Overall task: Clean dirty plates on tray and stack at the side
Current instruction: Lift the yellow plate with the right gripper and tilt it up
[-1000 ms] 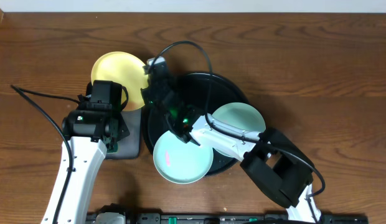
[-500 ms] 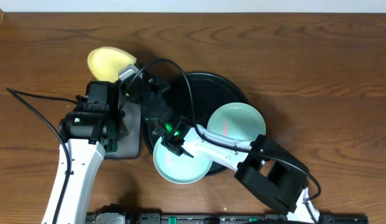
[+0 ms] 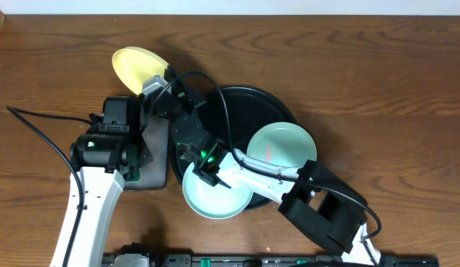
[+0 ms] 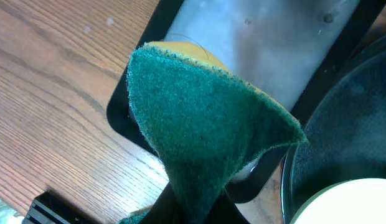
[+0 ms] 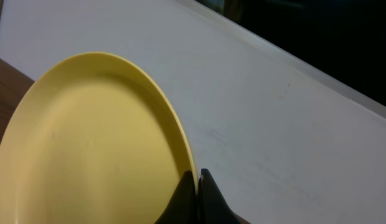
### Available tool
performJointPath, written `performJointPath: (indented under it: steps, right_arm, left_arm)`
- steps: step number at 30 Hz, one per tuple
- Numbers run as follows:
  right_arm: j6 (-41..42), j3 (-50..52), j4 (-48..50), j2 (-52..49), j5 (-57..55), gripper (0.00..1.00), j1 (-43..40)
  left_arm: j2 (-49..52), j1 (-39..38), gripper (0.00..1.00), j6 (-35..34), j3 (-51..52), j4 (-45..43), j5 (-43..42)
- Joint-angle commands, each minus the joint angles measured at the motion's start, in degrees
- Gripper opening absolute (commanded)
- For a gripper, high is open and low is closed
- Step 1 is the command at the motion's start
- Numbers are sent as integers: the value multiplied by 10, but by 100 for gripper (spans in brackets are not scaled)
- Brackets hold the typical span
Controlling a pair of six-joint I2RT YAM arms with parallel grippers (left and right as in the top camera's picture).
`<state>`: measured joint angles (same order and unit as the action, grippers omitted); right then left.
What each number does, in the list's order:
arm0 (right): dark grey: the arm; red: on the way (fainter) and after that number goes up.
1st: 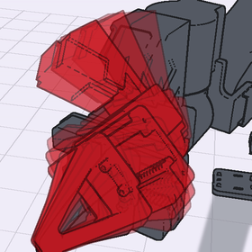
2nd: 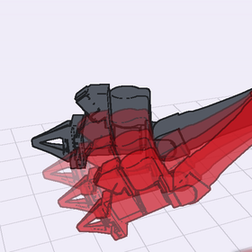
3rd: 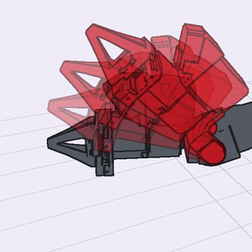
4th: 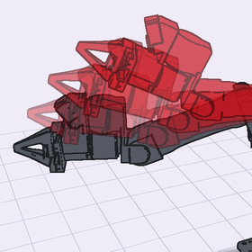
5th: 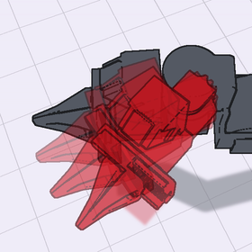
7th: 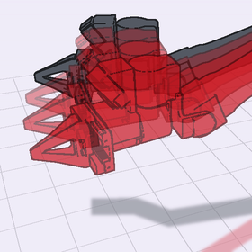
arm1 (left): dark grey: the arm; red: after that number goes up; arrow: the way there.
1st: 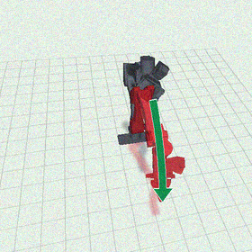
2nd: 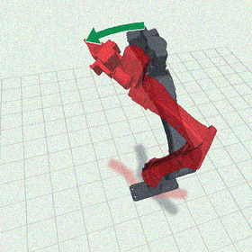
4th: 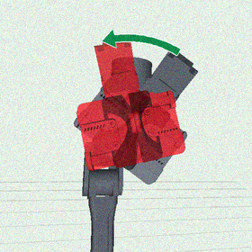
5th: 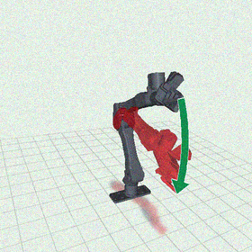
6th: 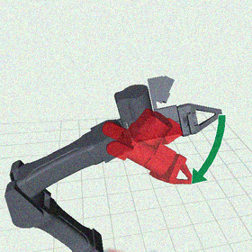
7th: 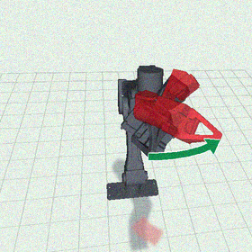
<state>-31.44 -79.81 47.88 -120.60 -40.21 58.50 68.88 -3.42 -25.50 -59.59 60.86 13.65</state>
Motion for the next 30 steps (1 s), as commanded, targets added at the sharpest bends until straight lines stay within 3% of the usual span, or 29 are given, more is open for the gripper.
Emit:
performJointPath:
  steps: [1, 9, 13, 21, 26, 30]
  right_arm:
    - [39, -10, 14, 7, 10, 1, 20]
    - [54, -10, 18, 7, 11, 1, 19]
    - [-14, -10, 19, 7, 19, 1, 19]
    - [-46, -10, 15, 7, 12, 1, 21]
    - [28, -10, -2, 7, -5, 1, 20]
    - [135, -10, -78, 7, -9, 1, 15]
  left_arm:
    - [10, -5, 7, -3, 2, 6, 5]
    - [10, -5, 8, -3, 2, 6, 5]
    - [10, -5, 8, -3, 3, 5, 5]
    - [10, -5, 7, -3, 2, 1, 5]
    - [10, -5, 7, -3, 2, 1, 5]
    - [10, -5, 7, -3, 3, -2, 5]
